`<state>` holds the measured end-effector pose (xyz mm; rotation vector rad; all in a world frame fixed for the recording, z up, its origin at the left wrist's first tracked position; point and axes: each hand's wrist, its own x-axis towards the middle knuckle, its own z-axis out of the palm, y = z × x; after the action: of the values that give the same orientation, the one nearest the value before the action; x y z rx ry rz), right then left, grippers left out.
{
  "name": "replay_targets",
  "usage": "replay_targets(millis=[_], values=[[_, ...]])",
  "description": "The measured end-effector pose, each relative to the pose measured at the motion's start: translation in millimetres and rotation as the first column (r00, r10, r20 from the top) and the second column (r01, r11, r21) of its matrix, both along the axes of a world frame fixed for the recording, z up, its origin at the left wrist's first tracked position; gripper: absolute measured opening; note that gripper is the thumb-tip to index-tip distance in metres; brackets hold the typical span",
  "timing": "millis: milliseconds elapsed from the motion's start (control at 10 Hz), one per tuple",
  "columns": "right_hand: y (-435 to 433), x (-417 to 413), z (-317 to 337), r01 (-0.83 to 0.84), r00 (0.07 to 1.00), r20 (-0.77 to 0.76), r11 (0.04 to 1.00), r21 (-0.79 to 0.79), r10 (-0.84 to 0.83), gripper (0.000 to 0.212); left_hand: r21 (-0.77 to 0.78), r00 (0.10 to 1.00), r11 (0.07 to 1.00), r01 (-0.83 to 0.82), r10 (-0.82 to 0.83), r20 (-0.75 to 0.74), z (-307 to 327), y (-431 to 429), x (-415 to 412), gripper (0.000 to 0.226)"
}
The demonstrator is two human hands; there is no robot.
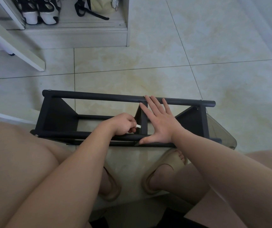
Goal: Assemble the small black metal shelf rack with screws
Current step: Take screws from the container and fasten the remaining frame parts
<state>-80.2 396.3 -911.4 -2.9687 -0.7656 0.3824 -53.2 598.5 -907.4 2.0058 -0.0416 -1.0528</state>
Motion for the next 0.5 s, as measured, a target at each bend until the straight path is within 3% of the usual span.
replay_targets(millis=[500], values=[[-0.7, 0.3, -0.7, -0.001, 1.000, -0.006, 1.000, 0.000, 0.001, 0.137, 0.088, 0.986, 0.985, 0.149, -0.154, 0.056, 3.9, 2.8, -1.9, 0.025]])
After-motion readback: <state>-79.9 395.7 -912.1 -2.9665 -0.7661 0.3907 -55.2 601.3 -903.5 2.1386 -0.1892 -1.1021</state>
